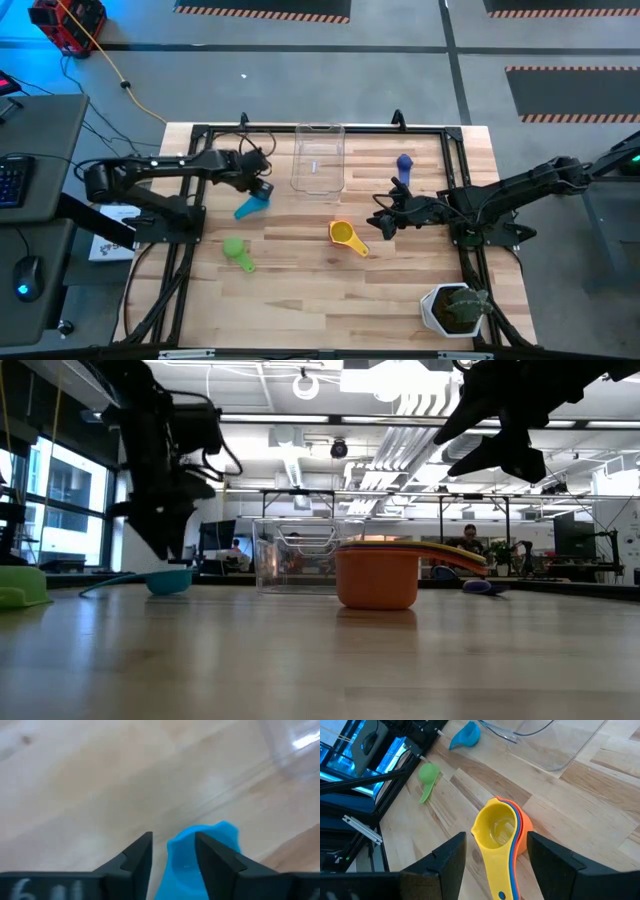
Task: Nest measuring cups in basket
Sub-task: Stack the green measuring cup on top of the yellow measuring cup
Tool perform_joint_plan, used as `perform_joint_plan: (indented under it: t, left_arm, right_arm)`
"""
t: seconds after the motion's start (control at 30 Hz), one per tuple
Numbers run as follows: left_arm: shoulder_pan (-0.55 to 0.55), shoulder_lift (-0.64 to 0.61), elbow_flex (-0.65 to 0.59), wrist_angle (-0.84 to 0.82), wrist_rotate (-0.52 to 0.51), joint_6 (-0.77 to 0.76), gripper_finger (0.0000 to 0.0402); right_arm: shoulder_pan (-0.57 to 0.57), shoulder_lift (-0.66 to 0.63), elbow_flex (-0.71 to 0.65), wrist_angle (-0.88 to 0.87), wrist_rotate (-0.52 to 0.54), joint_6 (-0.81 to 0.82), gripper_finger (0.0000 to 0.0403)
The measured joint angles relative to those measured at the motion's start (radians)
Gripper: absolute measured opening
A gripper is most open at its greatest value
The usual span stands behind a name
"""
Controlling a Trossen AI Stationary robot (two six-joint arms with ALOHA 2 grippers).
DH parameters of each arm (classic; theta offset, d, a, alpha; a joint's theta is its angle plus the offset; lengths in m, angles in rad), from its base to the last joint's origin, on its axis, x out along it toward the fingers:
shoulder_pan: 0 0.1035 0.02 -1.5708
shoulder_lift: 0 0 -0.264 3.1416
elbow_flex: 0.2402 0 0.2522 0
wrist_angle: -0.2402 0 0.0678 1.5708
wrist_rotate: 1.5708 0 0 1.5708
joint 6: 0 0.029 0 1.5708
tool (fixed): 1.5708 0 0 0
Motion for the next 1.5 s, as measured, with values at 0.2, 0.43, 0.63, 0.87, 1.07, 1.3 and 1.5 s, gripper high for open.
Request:
perform_joint_plan:
  t: [0.2,0.43,0.63,0.87,1.07,1.3,1.5]
  left_arm:
    - [-0.008,-0.138,0.071,-0.02,0.075,-0.024,0.018]
    - [-0.435,-0.264,0.053,-0.011,0.07,-0.351,0.0195]
    - [-0.929,-0.15,0.067,0.121,-0.066,-0.777,0.0194]
    - [-1.107,0.153,0.313,-0.374,-0.012,-0.925,0.0193]
    - [-1.105,0.295,0.396,-0.323,-0.062,-0.855,0.0192]
    - [-1.093,0.407,0.392,-0.339,-0.041,-0.849,0.0192]
    - [-1.092,0.469,0.392,-0.352,-0.04,-0.839,0.0192]
  right_arm:
    - [0.0,0.0,0.0,0.0,0.0,0.0,0.02]
    - [0.0,0.0,0.0,0.0,0.0,-0.002,0.02]
    - [0.0,0.0,0.0,-0.001,0.0,-0.002,0.02]
    - [0.0,0.0,0.0,-0.006,0.0,-0.011,0.02]
    - [0.0,0.0,0.0,-0.013,0.0,-0.013,0.02]
    - [0.0,0.0,0.0,-0.015,0.0,-0.014,0.02]
    - [0.0,0.0,0.0,-0.015,0.0,-0.011,0.02]
